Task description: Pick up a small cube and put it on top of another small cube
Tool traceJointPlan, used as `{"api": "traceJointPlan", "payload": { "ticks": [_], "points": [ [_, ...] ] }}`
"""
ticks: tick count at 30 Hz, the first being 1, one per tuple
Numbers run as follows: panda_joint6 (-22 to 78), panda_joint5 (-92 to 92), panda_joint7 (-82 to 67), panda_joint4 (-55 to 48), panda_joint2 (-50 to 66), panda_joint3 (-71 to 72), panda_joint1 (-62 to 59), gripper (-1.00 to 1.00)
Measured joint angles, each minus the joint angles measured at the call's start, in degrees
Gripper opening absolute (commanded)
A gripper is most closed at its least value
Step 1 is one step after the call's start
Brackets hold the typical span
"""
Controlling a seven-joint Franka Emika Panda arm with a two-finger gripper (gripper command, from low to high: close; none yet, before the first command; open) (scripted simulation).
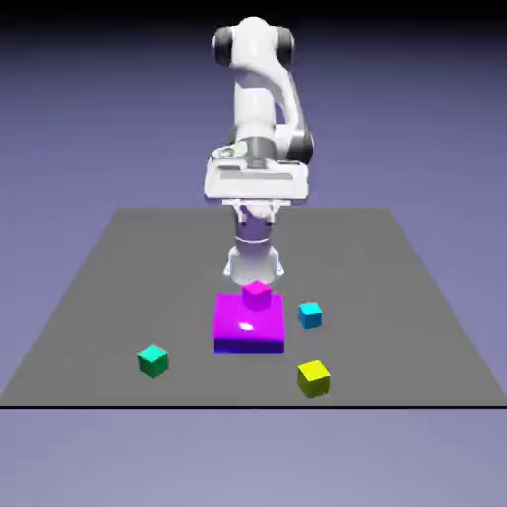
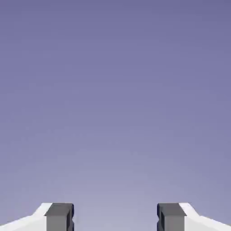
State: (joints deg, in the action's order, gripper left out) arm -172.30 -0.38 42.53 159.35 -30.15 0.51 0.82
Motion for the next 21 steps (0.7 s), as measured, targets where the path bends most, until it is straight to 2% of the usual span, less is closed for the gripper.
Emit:
{"api": "traceJointPlan", "payload": {
  "ticks": [21],
  "points": [
    [29.7,-6.6,1.3,-28.7,43.6,8.8,2.3,0.0]
  ]
}}
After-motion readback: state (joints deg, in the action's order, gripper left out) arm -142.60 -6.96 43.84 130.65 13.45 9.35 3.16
